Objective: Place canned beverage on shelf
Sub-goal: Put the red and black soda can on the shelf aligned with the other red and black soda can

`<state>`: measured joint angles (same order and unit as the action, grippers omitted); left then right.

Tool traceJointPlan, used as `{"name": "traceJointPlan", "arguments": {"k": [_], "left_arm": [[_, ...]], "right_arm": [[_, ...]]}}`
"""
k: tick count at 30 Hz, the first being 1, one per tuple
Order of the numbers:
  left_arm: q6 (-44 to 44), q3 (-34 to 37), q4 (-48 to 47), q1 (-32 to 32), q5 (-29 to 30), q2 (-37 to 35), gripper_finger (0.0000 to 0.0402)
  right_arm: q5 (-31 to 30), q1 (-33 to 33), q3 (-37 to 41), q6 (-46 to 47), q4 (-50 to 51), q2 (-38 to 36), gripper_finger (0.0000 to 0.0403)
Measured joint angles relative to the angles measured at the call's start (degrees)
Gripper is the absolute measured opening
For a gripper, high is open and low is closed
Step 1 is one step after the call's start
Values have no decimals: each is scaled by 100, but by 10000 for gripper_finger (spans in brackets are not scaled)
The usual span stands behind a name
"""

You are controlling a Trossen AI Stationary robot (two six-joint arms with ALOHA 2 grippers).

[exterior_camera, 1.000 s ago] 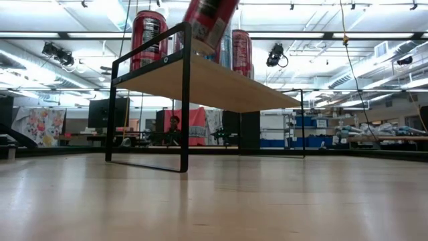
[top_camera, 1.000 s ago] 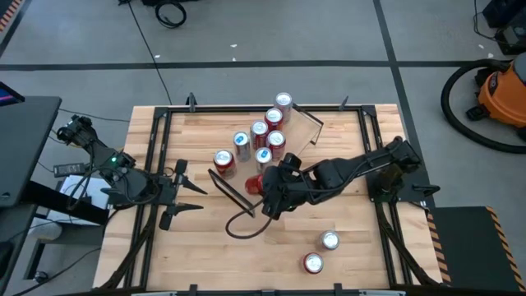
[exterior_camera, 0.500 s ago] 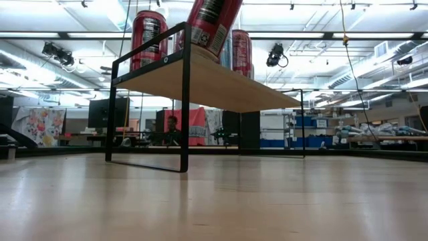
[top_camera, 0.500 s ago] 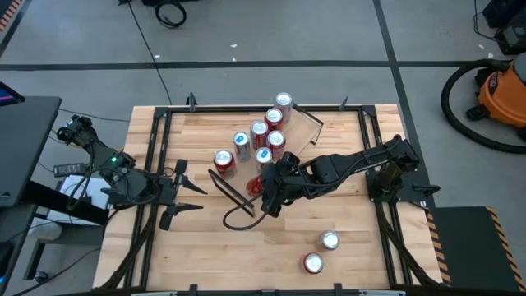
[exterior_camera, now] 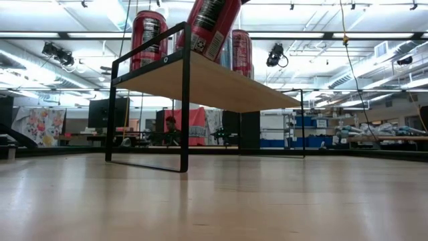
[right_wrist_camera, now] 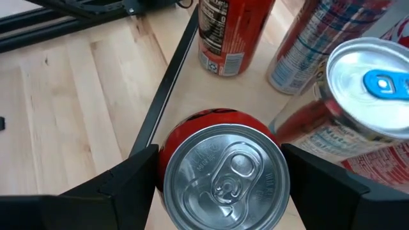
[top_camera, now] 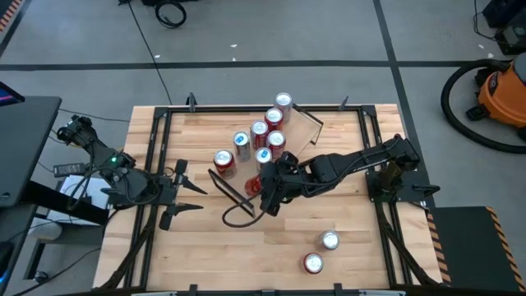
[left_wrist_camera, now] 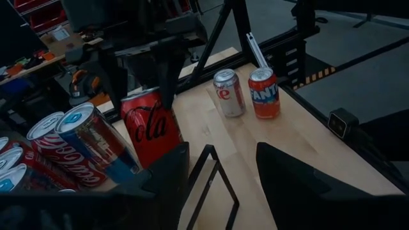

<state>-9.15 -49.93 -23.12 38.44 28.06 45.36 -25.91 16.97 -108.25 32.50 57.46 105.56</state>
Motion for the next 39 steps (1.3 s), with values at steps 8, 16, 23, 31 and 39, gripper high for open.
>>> {"name": "traceJointPlan", "arguments": {"k": [8,16,23,31,39], "left_arm": [[-7,0,1,0,0,0,192],[-12,0,1,0,-1,0,192],[-26,0,-4,0,-1,0,192],[-26,0,-106,0,-1,0,192],[-24,0,-113,0,-1,0,192]], "right_arm": [[46,-17,-30,-123,-106,20,311],[330,-97,-112,-18,-10,26,312],[386,-131,-255,-1,269,26,312],[354,-133,-481,-41,427,32,312],[247,27,-489,-101,8,33,311]]}}
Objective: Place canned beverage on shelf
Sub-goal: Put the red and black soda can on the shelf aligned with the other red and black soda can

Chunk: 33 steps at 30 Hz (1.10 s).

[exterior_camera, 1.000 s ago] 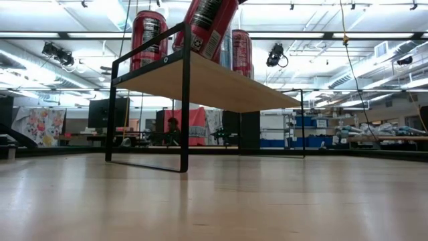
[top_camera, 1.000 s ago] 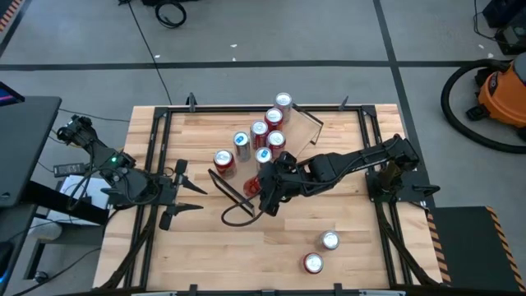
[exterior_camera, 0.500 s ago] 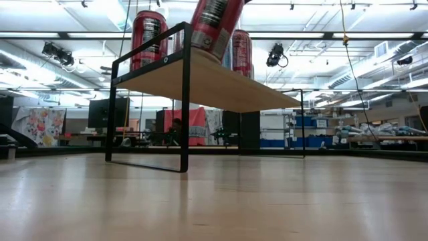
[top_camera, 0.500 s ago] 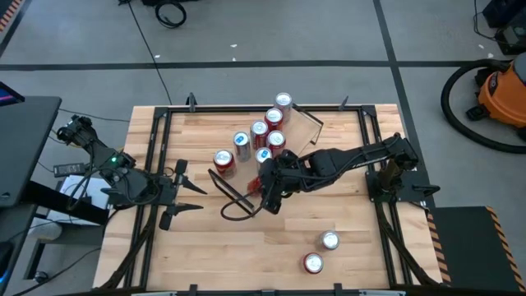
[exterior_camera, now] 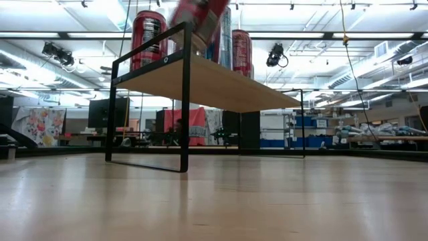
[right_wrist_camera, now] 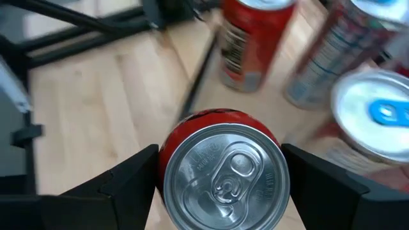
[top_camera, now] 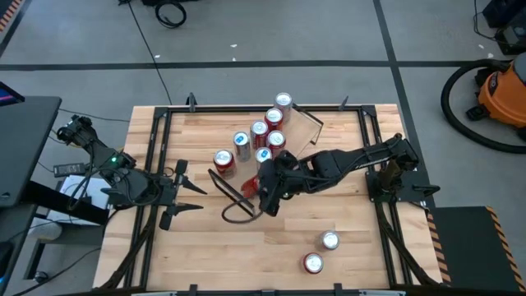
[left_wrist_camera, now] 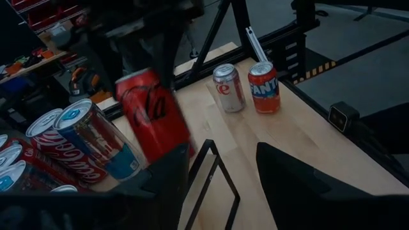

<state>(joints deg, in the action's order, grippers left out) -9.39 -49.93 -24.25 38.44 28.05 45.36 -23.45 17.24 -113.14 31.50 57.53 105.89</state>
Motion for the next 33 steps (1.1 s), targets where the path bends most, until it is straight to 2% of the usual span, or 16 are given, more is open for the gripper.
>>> {"name": "traceJointPlan", "arguments": {"k": [14,21,33], "left_arm": [[22,0,22,0,0,0,192],[24,0,6,0,0,0,192],[24,0,-4,0,0,-2,192]], "right_arm": [[-856,402,-600,-161,104,-4,311],[-1028,391,-667,-383,231,-4,311],[-867,281,-568,-86,716,196,311]]}}
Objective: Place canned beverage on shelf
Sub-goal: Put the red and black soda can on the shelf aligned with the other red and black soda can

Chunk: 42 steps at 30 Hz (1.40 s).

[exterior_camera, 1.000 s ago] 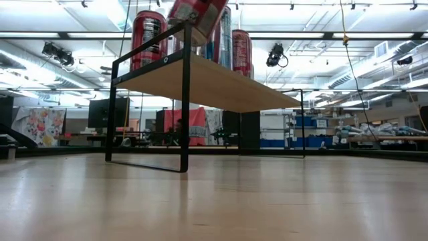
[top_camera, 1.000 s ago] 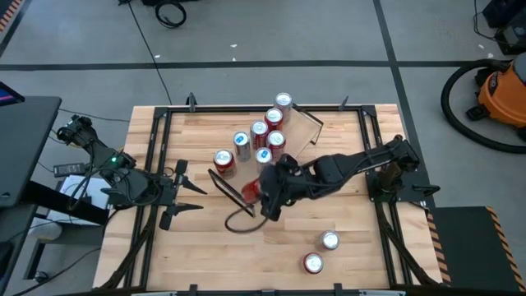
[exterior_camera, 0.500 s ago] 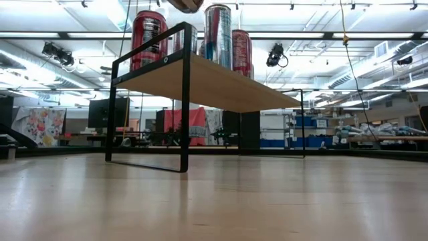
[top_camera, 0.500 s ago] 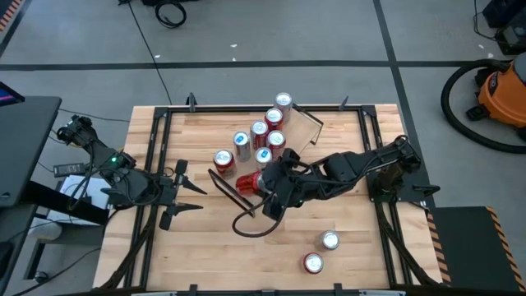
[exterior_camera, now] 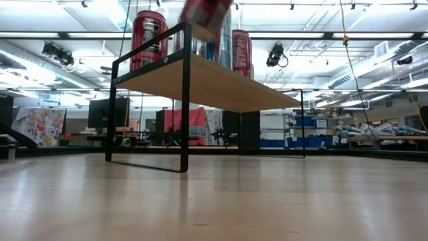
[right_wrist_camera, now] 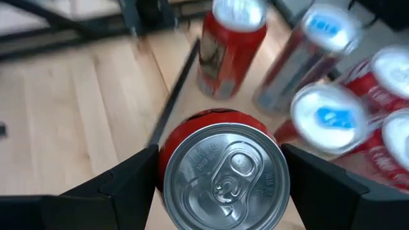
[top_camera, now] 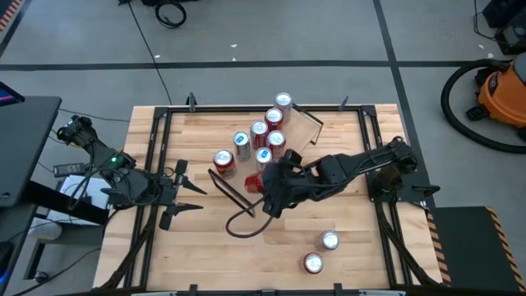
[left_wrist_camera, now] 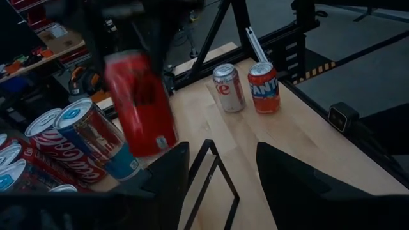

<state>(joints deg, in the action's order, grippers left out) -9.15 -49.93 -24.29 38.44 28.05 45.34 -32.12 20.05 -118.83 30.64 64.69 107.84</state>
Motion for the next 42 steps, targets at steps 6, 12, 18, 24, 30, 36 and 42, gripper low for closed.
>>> {"name": "traceJointPlan", "arguments": {"k": [6,12,18,24,30,36,42], "left_arm": [[13,0,5,0,0,2,192],[78,0,-23,0,-2,2,192],[83,0,-62,0,-2,2,192],[87,0,-63,0,-2,2,192],[91,0,-62,0,-2,2,192],[101,0,-61,0,-2,2,192],[100,0,-63,0,-2,2,192]], "right_arm": [[473,-244,11,7,99,333,312],[566,-394,9,-27,72,355,313],[720,-444,4,-70,82,353,313],[789,-461,2,-176,51,351,323],[835,-489,2,-232,-15,351,335],[824,-507,11,-338,-201,360,337],[785,-558,11,-362,-292,362,338]]}}
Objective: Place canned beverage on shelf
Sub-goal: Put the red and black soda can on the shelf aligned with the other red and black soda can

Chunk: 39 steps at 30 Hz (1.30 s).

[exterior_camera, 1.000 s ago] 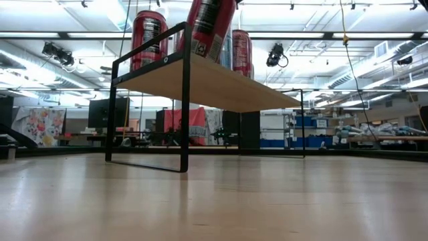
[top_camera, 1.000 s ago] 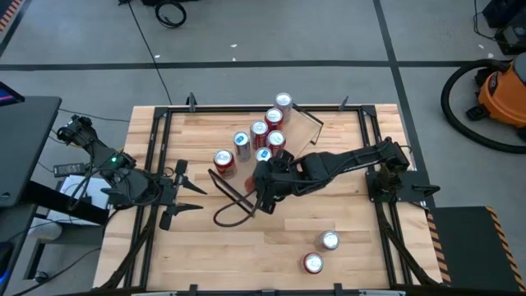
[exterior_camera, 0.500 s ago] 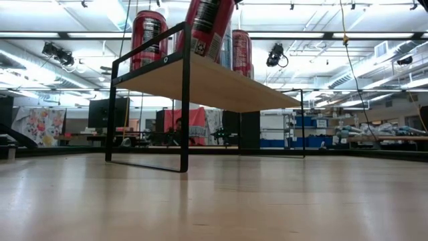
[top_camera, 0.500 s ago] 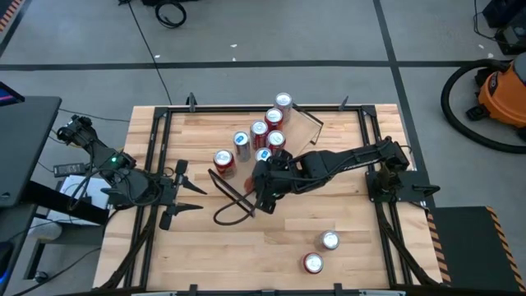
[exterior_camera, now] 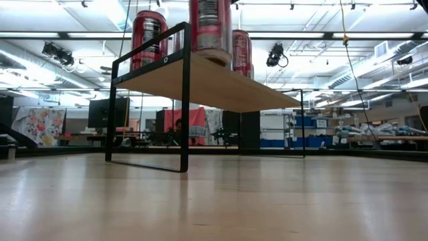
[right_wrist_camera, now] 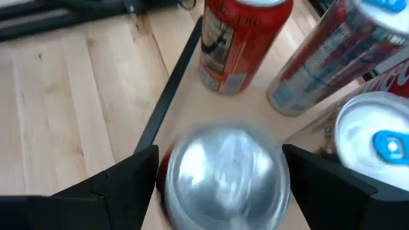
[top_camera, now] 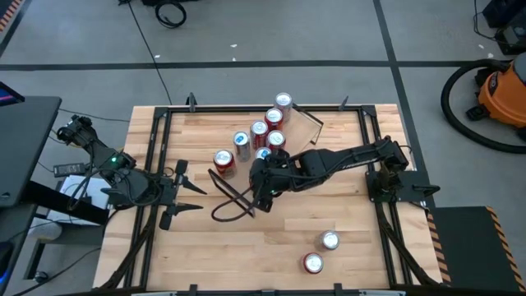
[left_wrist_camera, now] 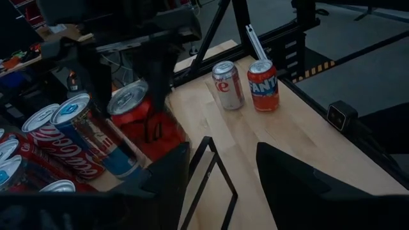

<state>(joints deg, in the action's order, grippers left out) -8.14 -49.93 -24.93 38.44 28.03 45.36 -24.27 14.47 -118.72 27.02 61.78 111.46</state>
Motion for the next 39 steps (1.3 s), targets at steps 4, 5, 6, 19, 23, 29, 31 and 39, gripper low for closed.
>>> {"name": "traceJointPlan", "arguments": {"k": [4,5,6,19,23,29,31,39], "left_arm": [[0,0,-17,0,0,0,192],[3,0,-17,0,0,0,192],[5,0,-17,0,0,0,192],[7,0,-22,0,0,0,192],[9,0,-24,0,0,0,192],[11,0,-28,0,0,0,192],[9,0,-36,1,0,0,192],[233,0,-509,2,-3,-1,192]], "right_arm": [[-51,-12,0,-16,-101,-2,339],[-51,-11,0,-21,-113,-2,339],[-51,-10,0,-21,-113,-2,339],[-342,33,0,-295,-359,-2,339],[-461,41,0,-413,-422,-2,339],[-485,82,0,-608,-663,-37,339],[-509,127,0,-657,-720,-109,339],[-855,573,-2,-1014,-387,-381,334]]}}
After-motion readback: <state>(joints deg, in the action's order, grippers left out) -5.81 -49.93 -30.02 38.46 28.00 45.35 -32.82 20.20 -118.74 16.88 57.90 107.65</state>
